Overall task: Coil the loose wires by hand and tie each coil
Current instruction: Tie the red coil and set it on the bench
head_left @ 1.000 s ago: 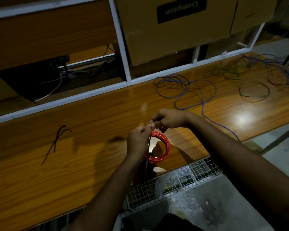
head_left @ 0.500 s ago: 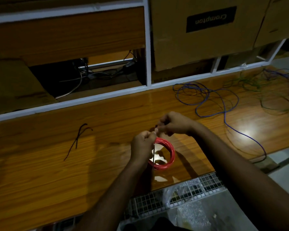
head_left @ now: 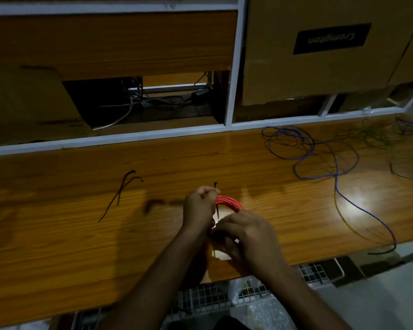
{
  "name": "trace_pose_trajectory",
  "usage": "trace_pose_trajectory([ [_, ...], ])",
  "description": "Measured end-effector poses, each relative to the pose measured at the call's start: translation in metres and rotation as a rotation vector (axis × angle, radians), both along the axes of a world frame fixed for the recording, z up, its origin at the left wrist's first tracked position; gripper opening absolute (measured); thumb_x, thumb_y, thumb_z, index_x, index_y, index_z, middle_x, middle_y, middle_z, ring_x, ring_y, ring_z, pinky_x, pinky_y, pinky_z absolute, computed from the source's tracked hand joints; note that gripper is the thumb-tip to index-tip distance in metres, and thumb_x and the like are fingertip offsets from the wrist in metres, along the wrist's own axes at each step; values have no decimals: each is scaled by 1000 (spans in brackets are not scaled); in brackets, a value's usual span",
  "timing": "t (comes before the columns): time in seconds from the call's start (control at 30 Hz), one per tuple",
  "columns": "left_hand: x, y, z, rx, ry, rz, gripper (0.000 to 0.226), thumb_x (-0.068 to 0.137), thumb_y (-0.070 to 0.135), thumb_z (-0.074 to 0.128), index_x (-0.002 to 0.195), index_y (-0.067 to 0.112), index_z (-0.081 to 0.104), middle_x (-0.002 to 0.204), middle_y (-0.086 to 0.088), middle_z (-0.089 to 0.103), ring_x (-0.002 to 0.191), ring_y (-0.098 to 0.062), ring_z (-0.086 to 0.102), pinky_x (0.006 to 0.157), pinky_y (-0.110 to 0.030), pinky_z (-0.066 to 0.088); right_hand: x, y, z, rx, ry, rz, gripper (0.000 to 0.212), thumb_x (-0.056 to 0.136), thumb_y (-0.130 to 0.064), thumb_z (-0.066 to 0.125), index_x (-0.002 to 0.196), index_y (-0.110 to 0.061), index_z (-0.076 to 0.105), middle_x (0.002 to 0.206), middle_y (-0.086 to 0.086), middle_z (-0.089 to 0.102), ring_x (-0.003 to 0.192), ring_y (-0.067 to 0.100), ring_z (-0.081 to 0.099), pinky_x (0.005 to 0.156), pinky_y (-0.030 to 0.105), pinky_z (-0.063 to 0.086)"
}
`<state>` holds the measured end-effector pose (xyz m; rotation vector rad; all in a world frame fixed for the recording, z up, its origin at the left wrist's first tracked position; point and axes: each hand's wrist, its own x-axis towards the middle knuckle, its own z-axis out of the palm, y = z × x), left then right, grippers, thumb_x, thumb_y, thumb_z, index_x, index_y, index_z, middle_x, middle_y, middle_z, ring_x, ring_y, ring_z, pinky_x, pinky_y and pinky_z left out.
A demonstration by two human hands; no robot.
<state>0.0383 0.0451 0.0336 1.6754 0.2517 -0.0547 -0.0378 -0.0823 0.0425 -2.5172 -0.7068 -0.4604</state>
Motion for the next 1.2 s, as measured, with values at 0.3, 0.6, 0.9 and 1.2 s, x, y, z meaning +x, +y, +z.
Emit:
trace_pose_trajectory([
  [0.3,-14,-5,-7,-83,27,-42,21,96,26,59,80,15,67,74,-3,63,70,-19,56,63,-32,43,-14,3,6,734,217,-219,31,74,-18,85,92,-30,62,73,-12,73,68,6,70,59,32,59],
  [0.6,-30,-11,-15,6,9,-113,31,98,35,55,81,11,64,65,-9,52,55,-16,46,45,-23,35,-12,-10,17,1144,363,-278,26,77,-12,79,88,-10,56,68,14,71,69,28,73,63,35,60],
  [0.9,-44,-14,-12,-17,27,-130,23,98,30,56,83,20,70,73,-9,66,63,-20,55,51,-27,40,-9,-15,15,1037,426,-372,16,76,-20,81,86,-11,73,73,7,73,65,20,71,63,34,59],
  [1.2,-59,-16,-1,73,-129,-145,21,99,33,55,85,26,70,68,10,66,59,-5,57,55,-28,40,-17,-15,26,646,269,-498,10,84,-21,78,93,-24,75,75,-14,72,73,-5,68,64,13,53],
])
